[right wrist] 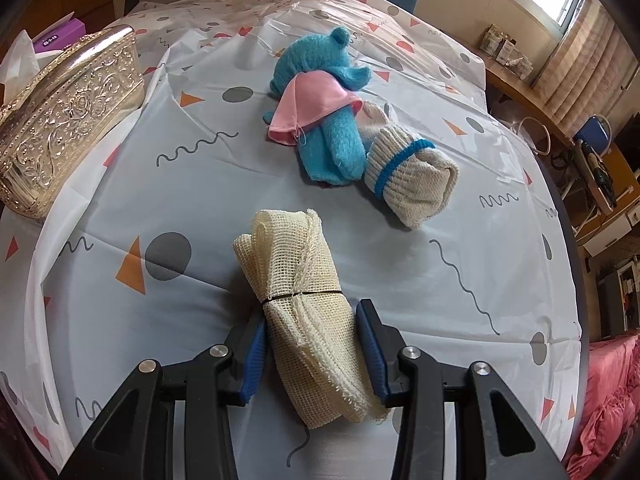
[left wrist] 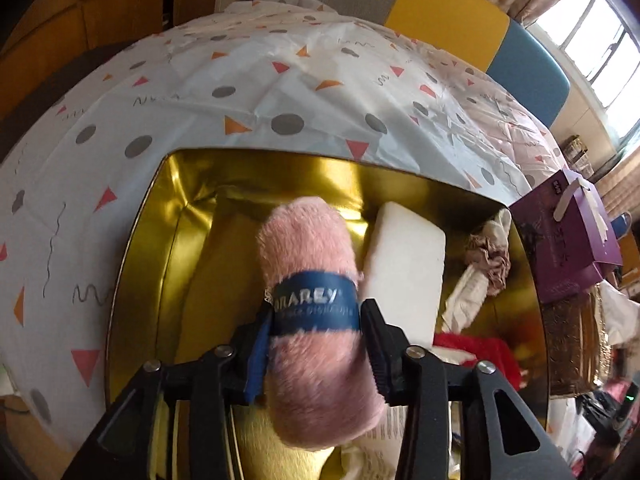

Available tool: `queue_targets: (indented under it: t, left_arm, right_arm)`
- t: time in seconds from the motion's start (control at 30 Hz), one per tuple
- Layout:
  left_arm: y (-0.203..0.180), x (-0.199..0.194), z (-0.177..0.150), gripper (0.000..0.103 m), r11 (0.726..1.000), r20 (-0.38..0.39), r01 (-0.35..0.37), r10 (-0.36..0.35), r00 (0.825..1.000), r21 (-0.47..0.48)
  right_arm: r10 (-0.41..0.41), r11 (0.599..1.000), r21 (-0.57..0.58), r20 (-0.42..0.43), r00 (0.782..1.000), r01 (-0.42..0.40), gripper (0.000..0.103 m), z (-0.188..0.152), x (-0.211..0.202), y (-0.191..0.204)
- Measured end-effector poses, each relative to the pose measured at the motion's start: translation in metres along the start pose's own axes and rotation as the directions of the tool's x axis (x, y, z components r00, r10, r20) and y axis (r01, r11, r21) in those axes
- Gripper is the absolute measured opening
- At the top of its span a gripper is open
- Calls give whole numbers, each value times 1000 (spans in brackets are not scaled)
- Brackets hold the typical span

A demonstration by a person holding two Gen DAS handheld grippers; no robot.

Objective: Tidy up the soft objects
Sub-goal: 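Carry the pink towel roll into the gold tray and open the left gripper, then carry the beige mesh bundle into the gold tray and open the right gripper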

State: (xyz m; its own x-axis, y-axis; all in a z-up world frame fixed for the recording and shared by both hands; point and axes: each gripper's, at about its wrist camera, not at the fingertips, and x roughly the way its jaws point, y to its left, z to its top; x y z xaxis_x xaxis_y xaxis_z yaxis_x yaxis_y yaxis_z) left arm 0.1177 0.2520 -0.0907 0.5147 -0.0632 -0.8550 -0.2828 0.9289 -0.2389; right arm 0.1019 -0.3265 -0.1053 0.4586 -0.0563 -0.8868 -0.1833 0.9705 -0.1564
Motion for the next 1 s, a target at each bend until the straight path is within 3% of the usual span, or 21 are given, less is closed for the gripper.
queue_targets:
  t: [0.1,0.37,0.67,0.87,1.0]
  left_arm:
    - [2,0,1,56,1000,31,-22,22,999,-12]
    - [2,-37,-27,60,993,112,-112,116,987,-37]
    - [-32,-70,-73,65,992,171,-105,93,981,66]
    - [-47,-81,-85,66,987,190,-108,84,978,119]
    - [-52,-88,-90,67,986,205,-105,76,976,133]
  right_arm:
    - [-8,1000,8,0,1000,8,42,-1,-1,2]
    - [-19,1000,18,-2,1000,19,42,-1,-2,4]
    - [41,984,173,-21,999,-37,36,6,-7,-8]
    - [86,948,300,67,994,-103,35,20,-30,-19]
    - [102,949,284,136,985,-137,35,42,-51,-3]
